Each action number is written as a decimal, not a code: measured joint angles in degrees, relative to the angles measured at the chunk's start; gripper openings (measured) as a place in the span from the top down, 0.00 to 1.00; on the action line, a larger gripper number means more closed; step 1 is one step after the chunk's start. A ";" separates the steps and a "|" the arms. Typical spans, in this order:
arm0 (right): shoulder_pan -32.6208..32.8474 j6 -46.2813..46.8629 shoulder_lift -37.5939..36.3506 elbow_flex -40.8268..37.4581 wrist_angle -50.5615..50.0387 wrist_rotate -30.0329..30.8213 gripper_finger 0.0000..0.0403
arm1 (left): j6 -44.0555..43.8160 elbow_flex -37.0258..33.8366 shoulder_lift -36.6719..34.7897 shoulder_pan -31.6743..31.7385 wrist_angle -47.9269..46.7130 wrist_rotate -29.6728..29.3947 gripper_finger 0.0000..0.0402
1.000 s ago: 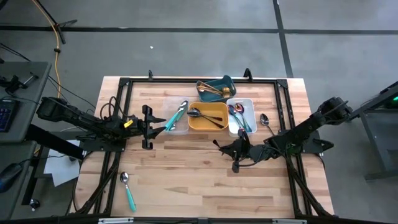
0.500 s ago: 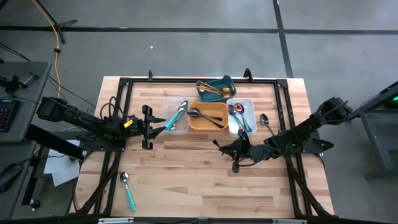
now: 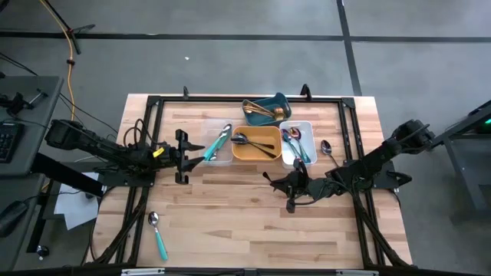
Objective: Sort silverware by color (type)
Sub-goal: Put the silver spoon into the orange bin
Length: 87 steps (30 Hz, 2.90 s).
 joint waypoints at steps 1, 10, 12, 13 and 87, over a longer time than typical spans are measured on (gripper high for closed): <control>-0.27 0.00 0.00 0.00 0.31 -0.03 0.99 | -0.05 -0.01 0.01 0.00 -0.01 0.00 0.59; -5.29 -6.24 4.38 0.00 16.52 -2.57 0.99 | -1.30 4.76 8.39 0.07 -0.57 0.00 0.45; -6.74 -7.53 6.42 0.02 21.38 -4.75 0.99 | -1.06 7.19 12.38 0.07 -0.37 0.00 0.43; -7.43 -7.77 7.52 0.02 23.60 -5.37 0.99 | -1.09 8.41 14.34 0.07 -0.17 0.03 0.42; -5.48 -1.08 -13.71 -9.75 -4.62 1.09 0.71 | -6.66 11.06 29.43 6.32 14.78 2.04 1.00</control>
